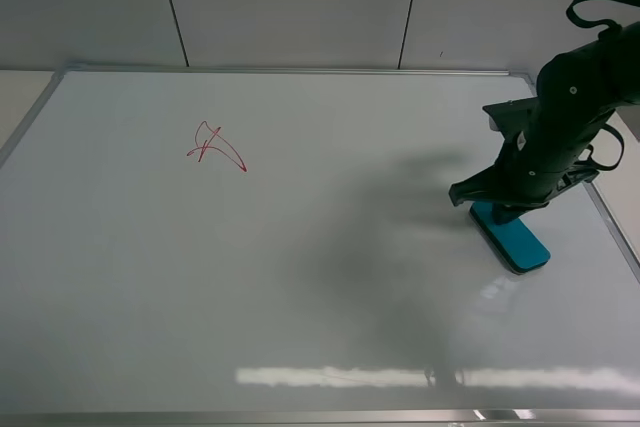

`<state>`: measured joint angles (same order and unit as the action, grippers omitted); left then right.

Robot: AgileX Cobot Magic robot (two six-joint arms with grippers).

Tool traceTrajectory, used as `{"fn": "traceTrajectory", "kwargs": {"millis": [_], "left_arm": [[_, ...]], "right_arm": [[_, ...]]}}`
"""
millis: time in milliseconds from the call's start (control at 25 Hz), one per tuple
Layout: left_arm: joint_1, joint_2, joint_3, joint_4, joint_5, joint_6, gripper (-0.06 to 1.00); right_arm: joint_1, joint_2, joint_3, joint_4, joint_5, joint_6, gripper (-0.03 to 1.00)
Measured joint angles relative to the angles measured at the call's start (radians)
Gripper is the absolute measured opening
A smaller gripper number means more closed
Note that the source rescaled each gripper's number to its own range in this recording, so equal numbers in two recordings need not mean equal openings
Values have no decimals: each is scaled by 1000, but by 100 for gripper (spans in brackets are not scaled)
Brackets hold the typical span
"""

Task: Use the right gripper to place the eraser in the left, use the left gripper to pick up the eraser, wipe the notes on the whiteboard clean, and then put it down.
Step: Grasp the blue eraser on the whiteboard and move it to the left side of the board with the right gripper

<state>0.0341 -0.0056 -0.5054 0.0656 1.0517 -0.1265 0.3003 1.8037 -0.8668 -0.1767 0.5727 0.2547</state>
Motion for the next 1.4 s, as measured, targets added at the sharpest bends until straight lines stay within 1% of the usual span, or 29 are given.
{"fn": "traceTrajectory", "kwargs": {"millis": [80,120,280,360,520,640,800,920,1000,1120,1280,1400], "left_arm": [[0,0,0,0,0,0,100],[0,0,0,0,0,0,100],[0,0,0,0,0,0,100],[0,0,0,0,0,0,100],[0,0,0,0,0,0,100],[0,0,0,0,0,0,100],[0,0,0,0,0,0,100],[0,0,0,0,0,0,100],[0,0,0,0,0,0,100],[0,0,0,0,0,0,100],[0,0,0,0,0,0,100],[0,0,0,0,0,0,100]], "right_arm": [[13,2,-2,4,-4,2,0],[20,3,-3,23,-14,12,0],[74,4,-3,191,-83,64,0],[116,9,-3,300,-130,71,0],[210,24,-2,487,-246,73,0],[300,48,0,588,-343,75,0],[407,109,-2,751,-505,75,0],[485,156,-7,842,-630,75,0],[527,189,-26,866,-694,78,0],[572,239,-101,876,-697,81,0],[616,307,-249,881,-621,81,0],[643,356,-350,904,-578,81,0]]}}
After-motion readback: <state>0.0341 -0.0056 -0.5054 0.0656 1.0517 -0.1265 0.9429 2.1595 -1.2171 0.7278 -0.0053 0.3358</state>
